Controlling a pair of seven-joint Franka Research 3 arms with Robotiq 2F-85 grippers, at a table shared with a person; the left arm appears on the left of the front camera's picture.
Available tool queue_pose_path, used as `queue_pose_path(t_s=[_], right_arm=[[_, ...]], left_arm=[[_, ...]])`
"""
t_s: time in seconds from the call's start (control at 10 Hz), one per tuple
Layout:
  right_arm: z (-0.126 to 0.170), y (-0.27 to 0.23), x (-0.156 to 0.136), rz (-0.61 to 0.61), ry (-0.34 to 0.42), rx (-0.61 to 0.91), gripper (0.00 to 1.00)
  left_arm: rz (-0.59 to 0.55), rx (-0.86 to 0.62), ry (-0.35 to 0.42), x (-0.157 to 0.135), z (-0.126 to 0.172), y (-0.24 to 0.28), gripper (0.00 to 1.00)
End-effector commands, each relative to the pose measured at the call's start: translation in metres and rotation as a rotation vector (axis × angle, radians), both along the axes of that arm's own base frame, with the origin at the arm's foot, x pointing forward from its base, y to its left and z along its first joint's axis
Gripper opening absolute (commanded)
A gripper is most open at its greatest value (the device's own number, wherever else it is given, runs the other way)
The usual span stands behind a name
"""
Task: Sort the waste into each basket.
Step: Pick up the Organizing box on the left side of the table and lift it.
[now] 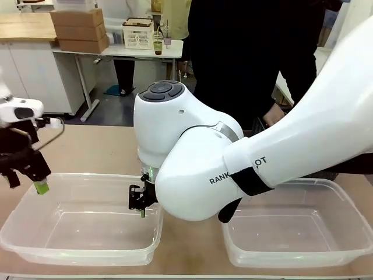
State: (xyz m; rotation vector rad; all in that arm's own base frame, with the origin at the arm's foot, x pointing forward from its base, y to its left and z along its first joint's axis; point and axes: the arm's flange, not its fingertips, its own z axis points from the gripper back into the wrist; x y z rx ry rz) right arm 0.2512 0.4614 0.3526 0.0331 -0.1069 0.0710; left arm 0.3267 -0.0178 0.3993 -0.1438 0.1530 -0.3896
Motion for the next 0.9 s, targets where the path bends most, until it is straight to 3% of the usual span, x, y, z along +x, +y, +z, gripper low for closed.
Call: queue_pose_path(t_s=[0.0, 0.3, 0.4, 0.5, 0.6, 0.7, 0.8], right_arm=[[0.0010, 0.0144, 0.0004, -0.030, -0.027, -0.016, 1.00], [0.0065, 0.0133, -0.0009, -0.034, -0.017, -0.007, 1.00], [0.0076, 0.0129, -0.0024, -0.021, -0.002, -0.042, 0.52], [0.0062, 0.0123, -0.0014, -0.024, 0.022, -0.046, 0.41], [0.0055, 0.0123, -0.0008, -0.026, 0.028, -0.040, 0.00], [0.0056, 0.0119, -0.0004, -0.030, 0.031, -0.040, 0.00], [0.0062, 0.0111, 0.0004, -0.036, 0.031, -0.040, 0.24]], left_arm=[[0.061, 0.085, 0.003, -0.1272, -0.1337, 0.0072, 1.00], [0.077, 0.051, 0.014, -0.1339, -0.1400, 0.0047, 1.00], [0.082, 0.026, 0.001, -0.1336, -0.1376, 0.0055, 1.00], [0.079, 0.023, -0.006, -0.1329, -0.1359, 0.0059, 0.42], [0.083, 0.016, -0.021, -0.1330, -0.1335, 0.0070, 0.41], [0.085, 0.013, -0.020, -0.1326, -0.1321, 0.0076, 0.00], [0.082, 0.011, -0.027, -0.1331, -0.1314, 0.0083, 0.00]])
